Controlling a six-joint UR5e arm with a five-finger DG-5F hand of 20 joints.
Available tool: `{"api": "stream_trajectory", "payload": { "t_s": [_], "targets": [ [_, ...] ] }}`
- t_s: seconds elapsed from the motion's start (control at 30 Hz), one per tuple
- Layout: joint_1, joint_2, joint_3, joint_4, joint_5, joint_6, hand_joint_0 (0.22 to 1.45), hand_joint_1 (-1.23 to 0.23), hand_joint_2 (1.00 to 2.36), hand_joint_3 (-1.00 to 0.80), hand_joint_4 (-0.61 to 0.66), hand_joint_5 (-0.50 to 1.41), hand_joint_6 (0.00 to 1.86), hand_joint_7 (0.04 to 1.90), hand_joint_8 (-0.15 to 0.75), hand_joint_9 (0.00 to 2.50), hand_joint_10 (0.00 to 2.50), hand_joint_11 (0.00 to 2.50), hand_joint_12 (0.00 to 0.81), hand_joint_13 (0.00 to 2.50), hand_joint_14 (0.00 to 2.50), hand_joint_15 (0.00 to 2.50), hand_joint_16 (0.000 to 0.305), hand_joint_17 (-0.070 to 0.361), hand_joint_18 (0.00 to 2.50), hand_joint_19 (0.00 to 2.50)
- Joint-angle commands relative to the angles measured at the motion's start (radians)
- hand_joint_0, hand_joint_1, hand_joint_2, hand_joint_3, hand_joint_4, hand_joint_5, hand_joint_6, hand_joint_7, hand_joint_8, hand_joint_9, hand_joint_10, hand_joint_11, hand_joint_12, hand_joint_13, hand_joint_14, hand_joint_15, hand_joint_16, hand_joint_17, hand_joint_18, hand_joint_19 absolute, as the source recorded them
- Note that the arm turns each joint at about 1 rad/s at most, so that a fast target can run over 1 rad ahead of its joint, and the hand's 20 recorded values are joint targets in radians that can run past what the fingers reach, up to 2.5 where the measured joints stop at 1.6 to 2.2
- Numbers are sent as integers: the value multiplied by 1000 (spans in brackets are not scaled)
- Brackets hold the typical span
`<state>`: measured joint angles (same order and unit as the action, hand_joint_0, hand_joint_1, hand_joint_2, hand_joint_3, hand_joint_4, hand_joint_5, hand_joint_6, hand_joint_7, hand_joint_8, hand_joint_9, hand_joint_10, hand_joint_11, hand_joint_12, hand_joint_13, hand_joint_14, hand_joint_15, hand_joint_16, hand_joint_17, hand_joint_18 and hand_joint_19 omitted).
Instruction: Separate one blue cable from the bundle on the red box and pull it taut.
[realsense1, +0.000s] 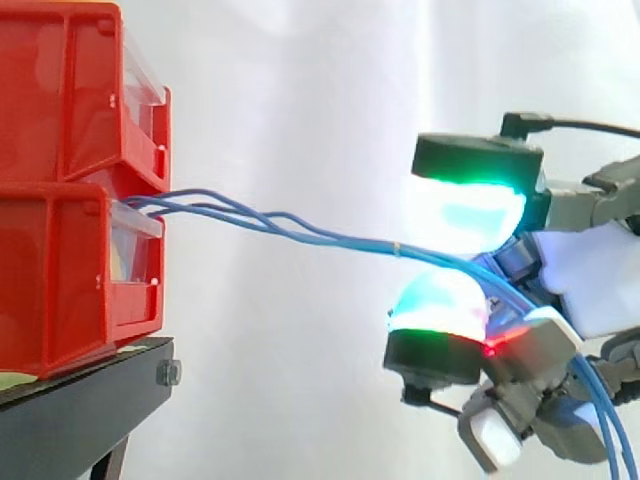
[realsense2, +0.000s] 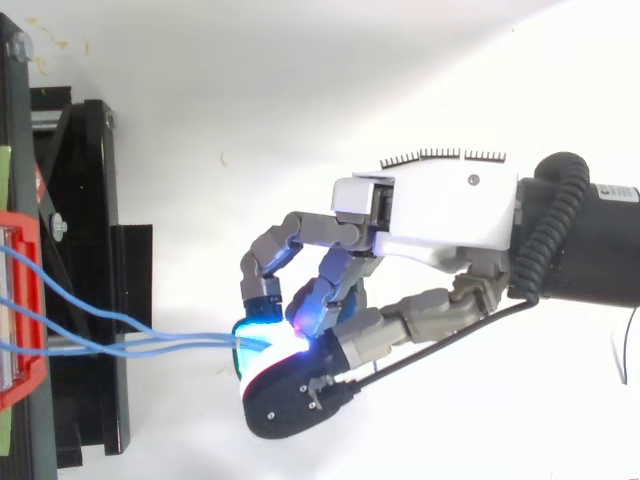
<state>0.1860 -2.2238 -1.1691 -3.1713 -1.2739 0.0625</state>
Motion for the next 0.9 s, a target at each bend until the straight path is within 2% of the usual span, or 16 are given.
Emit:
{"api": "stream_trajectory", "payload": {
  "t_s": [0.0,0.03,0.07,0.1,0.13,0.17,0.23,0.37,0.47,0.6,0.77,0.87],
  "targets": [
    [3,0,17,4,18,-9,527,-632,1000,-500,181,-171,835,1060,386,1097,18,1054,425,956,14,595,54,122,1066,772],
    [3,0,17,7,27,-10,522,-632,1000,-500,175,-171,832,1047,391,1097,18,1053,427,955,14,599,54,122,1067,770],
    [6,-2,16,19,56,-15,520,-633,1000,-500,178,-171,828,1044,391,1096,18,1051,428,955,16,598,55,123,1069,769],
    [6,-2,16,19,56,-15,519,-632,1000,-500,178,-171,826,1046,392,1092,18,1057,429,955,16,600,55,123,1070,769],
    [10,-17,16,59,105,-21,517,-631,1000,-500,181,-170,818,1041,393,1087,18,1043,428,955,16,600,55,124,1070,768],
    [15,-17,16,100,137,-30,515,-631,1000,-500,184,-169,812,1031,392,1086,18,1051,431,955,16,597,55,124,1069,767],
    [21,-17,16,146,159,-61,513,-631,1000,-500,183,-167,804,1011,394,1086,17,1041,430,955,16,598,55,125,1069,767],
    [26,-19,16,186,162,-119,510,-629,1000,-500,195,-155,748,1034,396,1081,18,1035,433,952,14,596,56,126,1067,765],
    [36,-17,16,206,176,-128,509,-628,1000,-500,200,-152,742,1026,392,1075,18,1044,435,951,14,597,56,126,1067,766],
    [41,-17,16,220,202,-128,521,-631,1000,-499,190,-149,731,1053,392,1071,21,1033,432,947,16,604,55,124,1059,772],
    [47,-17,16,218,205,-124,599,-694,1014,-260,155,-160,785,1110,379,1077,19,1057,420,946,16,603,52,118,1051,783],
    [50,-17,16,218,203,-115,604,-714,1015,-155,177,-175,844,1058,403,1086,13,1052,439,973,15,592,57,127,1100,742]
  ]
}}
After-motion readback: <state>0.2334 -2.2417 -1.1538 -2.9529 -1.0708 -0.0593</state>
